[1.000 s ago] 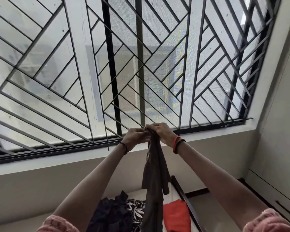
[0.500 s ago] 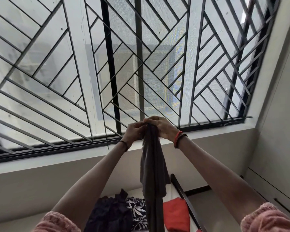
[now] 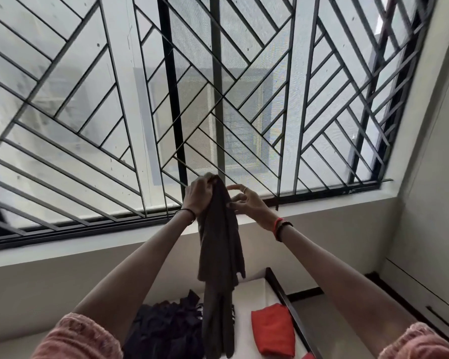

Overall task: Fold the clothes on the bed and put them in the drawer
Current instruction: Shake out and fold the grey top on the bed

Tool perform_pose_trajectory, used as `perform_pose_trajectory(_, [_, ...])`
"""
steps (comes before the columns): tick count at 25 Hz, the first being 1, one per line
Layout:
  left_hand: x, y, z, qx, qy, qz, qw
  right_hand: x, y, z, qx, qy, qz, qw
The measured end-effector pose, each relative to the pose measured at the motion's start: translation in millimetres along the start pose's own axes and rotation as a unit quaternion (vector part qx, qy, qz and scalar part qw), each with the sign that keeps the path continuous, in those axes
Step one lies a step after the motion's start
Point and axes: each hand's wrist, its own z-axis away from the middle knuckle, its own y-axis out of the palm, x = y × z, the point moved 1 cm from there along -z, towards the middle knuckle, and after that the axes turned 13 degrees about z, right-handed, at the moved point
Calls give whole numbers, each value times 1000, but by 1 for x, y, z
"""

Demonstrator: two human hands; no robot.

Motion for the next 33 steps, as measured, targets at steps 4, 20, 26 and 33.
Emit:
perform_pose_trajectory(4, [2,-5,3,-10,37,31,999,-8,8,-1,-19,4,125,992])
perform_pose_trajectory(20, [12,-26,15,35,43,-25,998,-20,33,9,-79,112,36,990])
perform_pose_trajectory(26, [1,-24,12,35,41,-9,998,-13,55,10,-31,82,44,995])
perform_pose_trajectory(33, [7,-38,10,83,63,69,992,-18,43,16,10,110,-26,994])
